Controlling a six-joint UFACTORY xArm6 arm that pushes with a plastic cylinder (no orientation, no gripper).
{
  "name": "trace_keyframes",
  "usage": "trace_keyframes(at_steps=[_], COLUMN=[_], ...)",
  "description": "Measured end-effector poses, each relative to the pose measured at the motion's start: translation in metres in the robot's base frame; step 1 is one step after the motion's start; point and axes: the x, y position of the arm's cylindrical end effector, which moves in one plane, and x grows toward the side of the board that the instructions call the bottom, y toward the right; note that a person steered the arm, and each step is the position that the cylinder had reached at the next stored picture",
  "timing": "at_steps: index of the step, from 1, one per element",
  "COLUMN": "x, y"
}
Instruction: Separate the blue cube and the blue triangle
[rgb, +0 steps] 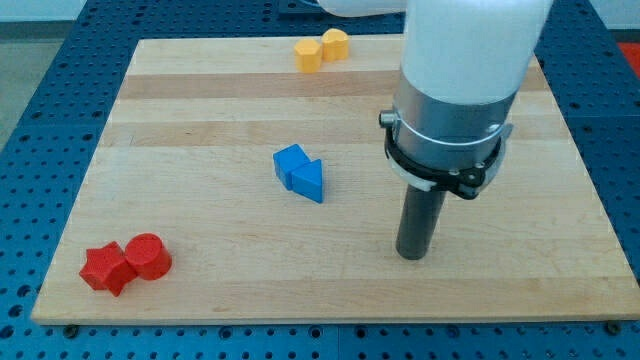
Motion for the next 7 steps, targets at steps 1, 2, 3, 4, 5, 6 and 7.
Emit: trace_keyframes(at_steps=[1,2,3,4,5,6,7], x=[-0.001,-0.037,-0.046,-0.051,-0.062,-0.072,-0.082], y=[0.0,-0.004,-0.009,-0.01,-0.017,-0.028,-0.041])
